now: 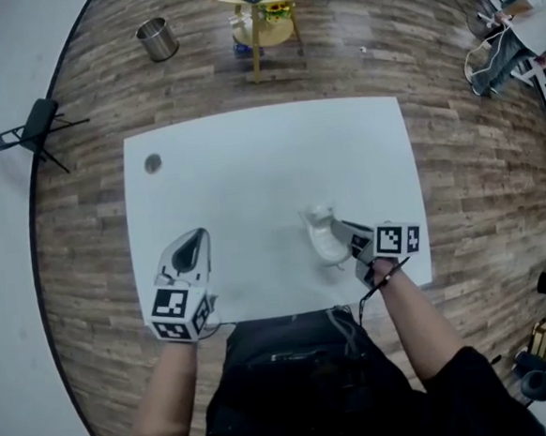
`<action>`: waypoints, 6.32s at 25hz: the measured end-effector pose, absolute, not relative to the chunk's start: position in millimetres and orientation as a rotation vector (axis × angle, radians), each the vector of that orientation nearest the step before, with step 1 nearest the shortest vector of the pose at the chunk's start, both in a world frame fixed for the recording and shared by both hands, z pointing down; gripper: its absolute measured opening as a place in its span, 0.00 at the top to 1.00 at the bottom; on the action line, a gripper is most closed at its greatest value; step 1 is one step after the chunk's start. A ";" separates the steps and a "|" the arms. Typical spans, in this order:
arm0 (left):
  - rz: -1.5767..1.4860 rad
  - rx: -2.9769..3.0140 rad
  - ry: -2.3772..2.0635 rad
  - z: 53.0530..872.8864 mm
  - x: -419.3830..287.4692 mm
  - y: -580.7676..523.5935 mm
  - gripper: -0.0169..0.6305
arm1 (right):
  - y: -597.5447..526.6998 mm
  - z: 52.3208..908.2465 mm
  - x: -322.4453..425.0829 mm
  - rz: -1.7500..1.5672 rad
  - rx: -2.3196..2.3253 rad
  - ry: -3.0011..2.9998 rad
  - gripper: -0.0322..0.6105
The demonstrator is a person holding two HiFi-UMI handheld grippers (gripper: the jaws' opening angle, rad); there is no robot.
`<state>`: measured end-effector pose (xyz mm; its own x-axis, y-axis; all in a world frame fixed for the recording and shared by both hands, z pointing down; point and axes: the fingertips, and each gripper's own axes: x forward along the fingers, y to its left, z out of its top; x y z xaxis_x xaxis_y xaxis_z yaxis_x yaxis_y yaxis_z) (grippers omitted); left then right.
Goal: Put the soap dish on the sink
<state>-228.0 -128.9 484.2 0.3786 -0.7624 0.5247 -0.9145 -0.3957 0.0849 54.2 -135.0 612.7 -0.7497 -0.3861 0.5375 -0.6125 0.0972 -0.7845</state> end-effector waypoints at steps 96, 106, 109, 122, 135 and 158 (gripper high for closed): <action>0.497 2.450 -1.542 420.5 -207.4 -113.7 0.99 | -137.7 468.4 64.4 1.637 1.096 -2.481 0.77; 0.513 2.444 -1.521 426.8 -204.5 -120.3 0.99 | -139.8 482.9 68.3 1.661 1.116 -2.431 0.77; 0.519 2.438 -1.514 429.5 -205.2 -120.9 0.99 | -138.0 487.4 66.6 1.688 1.112 -2.420 0.77; 0.563 2.423 -1.466 446.2 -200.0 -130.9 0.99 | -140.8 515.2 68.1 1.671 1.115 -2.359 0.77; 0.598 2.409 -1.433 455.8 -192.3 -145.1 0.99 | -147.5 538.1 66.2 1.682 1.083 -2.326 0.77; 0.697 2.353 -1.374 482.0 -195.8 -156.7 0.99 | -155.2 584.6 48.7 1.752 1.029 -2.249 0.77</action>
